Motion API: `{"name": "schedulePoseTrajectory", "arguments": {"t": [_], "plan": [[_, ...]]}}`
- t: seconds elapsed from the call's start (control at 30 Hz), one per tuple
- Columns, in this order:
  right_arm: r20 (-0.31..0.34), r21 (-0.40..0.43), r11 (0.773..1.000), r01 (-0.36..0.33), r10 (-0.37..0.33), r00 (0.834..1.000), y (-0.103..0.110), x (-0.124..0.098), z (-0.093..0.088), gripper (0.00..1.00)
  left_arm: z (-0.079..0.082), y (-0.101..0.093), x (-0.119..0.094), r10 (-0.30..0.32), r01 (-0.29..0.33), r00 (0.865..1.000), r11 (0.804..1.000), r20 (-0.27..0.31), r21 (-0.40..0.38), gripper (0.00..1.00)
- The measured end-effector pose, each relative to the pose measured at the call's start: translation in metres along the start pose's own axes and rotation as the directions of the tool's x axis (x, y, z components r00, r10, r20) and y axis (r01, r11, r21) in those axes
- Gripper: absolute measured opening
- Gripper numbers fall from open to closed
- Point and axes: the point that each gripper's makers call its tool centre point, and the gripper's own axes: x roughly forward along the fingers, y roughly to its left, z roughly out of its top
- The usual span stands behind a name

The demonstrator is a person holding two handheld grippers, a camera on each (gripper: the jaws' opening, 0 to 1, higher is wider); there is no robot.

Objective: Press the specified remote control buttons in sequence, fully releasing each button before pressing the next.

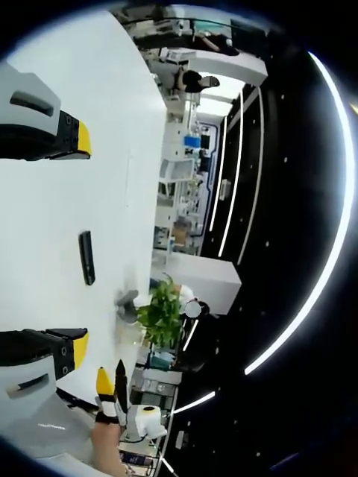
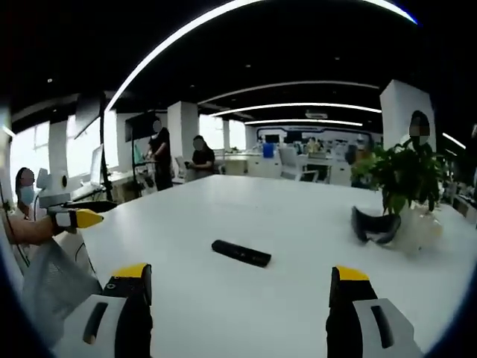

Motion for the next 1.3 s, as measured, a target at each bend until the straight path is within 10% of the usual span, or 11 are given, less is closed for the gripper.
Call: {"name": "schedulePoseTrajectory", "arguments": {"t": [0.5,1.3], "plan": [[-0.079,-0.034,0.998,0.054,-0.057,0.995,-0.016,-0.013,-0.02,0.94,-0.006,-0.001,0.0,-0.003,0.004,0.999,1.0,-0.032,0.017,0.97],[0.004,0.071,0.995,0.068,-0.069,0.998,-0.026,-0.022,-0.009,0.9,-0.004,0.003,-0.002,0.026,-0.025,0.999,0.999,-0.03,0.03,0.96]]}}
